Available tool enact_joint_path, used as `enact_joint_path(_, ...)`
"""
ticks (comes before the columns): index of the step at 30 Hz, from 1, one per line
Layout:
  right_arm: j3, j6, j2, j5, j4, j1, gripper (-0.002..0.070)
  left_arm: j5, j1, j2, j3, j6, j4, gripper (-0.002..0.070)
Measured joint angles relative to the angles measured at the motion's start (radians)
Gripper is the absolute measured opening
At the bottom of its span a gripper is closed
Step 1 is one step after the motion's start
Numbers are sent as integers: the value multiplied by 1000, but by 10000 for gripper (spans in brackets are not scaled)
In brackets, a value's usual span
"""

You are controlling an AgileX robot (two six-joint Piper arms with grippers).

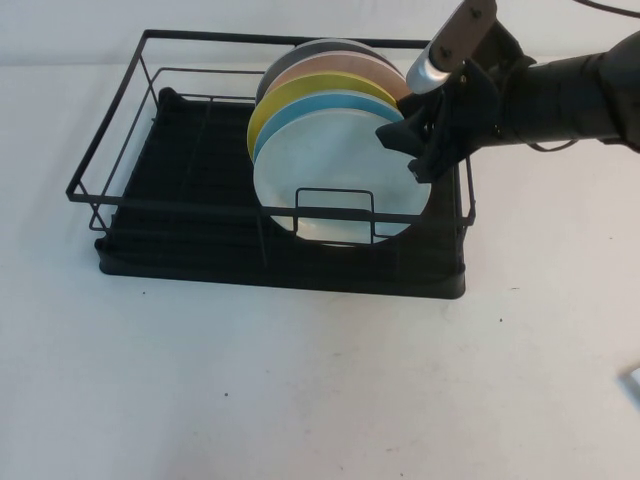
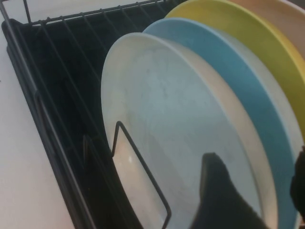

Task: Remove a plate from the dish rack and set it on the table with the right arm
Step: Grasp the plate from the shelf

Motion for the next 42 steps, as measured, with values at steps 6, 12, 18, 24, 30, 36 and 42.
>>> enact_joint_path(6, 0, -14, 0, 2, 6, 0, 300, 0, 0, 0, 0, 0, 0, -4)
enact_joint_path(12, -16, -22, 0, 66, 34, 0, 300, 0, 0, 0, 0, 0, 0, -4)
enact_joint_path(18, -20, -46, 1, 54, 45, 0, 300, 0, 0, 0, 0, 0, 0, -4)
enact_joint_path(24, -20, -70, 32, 52, 56, 0, 300, 0, 0, 0, 0, 0, 0, -4)
enact_joint_path(30, -20, -110, 53, 44, 68, 0, 300, 0, 0, 0, 0, 0, 0, -4)
enact_joint_path(36, -20, -122, 53, 18, 81, 0, 300, 0, 0, 0, 0, 0, 0, -4)
enact_joint_path(42, -20, -177, 55, 8, 114, 0, 300, 0, 0, 0, 0, 0, 0, -4)
